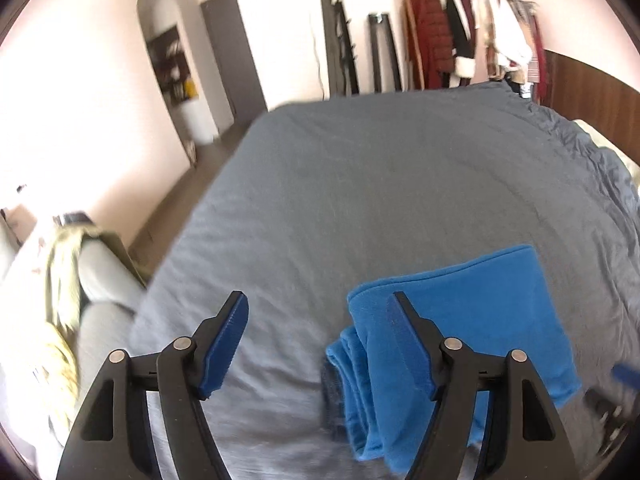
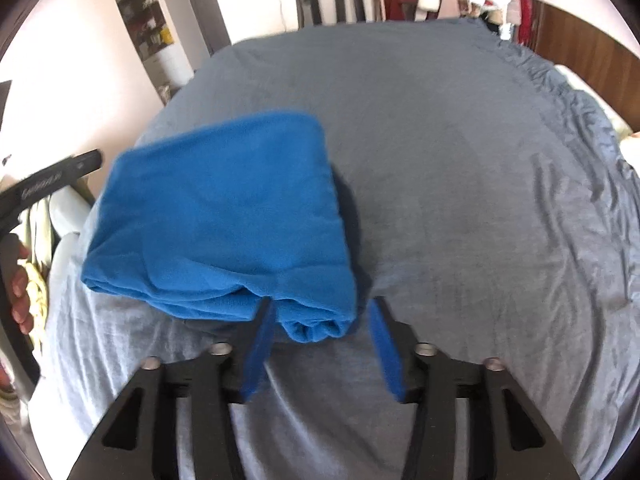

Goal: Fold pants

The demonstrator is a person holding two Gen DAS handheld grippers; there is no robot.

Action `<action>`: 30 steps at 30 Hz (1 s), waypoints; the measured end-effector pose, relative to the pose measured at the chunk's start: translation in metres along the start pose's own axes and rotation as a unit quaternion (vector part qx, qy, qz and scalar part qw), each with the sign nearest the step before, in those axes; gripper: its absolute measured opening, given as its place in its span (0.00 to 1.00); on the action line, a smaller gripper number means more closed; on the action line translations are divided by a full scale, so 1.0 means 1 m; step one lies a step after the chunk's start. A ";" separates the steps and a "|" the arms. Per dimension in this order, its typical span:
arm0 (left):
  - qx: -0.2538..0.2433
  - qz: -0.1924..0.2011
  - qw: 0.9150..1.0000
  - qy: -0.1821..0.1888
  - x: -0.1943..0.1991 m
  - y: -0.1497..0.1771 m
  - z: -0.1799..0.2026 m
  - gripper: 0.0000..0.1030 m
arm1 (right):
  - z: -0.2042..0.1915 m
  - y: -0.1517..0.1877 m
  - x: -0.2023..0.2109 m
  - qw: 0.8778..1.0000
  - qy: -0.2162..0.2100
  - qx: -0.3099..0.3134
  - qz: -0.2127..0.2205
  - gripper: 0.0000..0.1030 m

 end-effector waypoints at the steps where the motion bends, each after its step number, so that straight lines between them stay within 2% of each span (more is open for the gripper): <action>1: -0.001 0.005 1.000 0.005 0.007 0.000 -0.001 0.72 | 0.002 -0.001 0.006 1.000 0.003 0.001 0.010 0.57; 5: 0.018 0.011 0.999 0.030 0.037 0.013 0.000 0.80 | 0.006 -0.003 0.032 0.999 0.002 0.010 0.052 0.62; 8: 0.026 0.004 0.999 0.038 0.055 0.030 0.009 0.81 | 0.008 -0.004 0.051 0.996 0.002 0.025 0.083 0.71; 11: 0.031 -0.005 0.999 0.043 0.073 0.050 0.027 0.81 | 0.009 -0.003 0.068 0.992 0.000 0.048 0.114 0.74; 13: 0.034 -0.006 0.998 0.042 0.085 0.065 0.038 0.82 | 0.011 0.002 0.077 0.988 0.005 0.073 0.133 0.79; 15: 0.034 -0.007 0.999 0.040 0.099 0.081 0.054 0.87 | 0.015 0.009 0.082 0.987 -0.005 0.089 0.136 0.80; 18: 0.042 -0.007 0.998 0.038 0.115 0.106 0.078 0.89 | 0.027 0.022 0.087 0.986 -0.025 0.100 0.130 0.80; 24: 0.080 0.000 0.996 0.045 0.138 0.150 0.117 0.93 | 0.067 0.049 0.102 0.984 -0.022 0.107 0.144 0.80; 30: 0.097 0.015 0.995 0.029 0.145 0.190 0.145 0.93 | 0.107 0.086 0.093 0.982 -0.027 0.099 0.155 0.80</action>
Point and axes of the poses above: each gripper's, at about its wrist camera, not at the fingertips, and x roughly against the way its jaws point, z to its right, y to its underside, the point moved 3 cm from there along -x, roughly the way its jaws point, and after that the axes turned 6 degrees about -y, right-handed, at the moved point
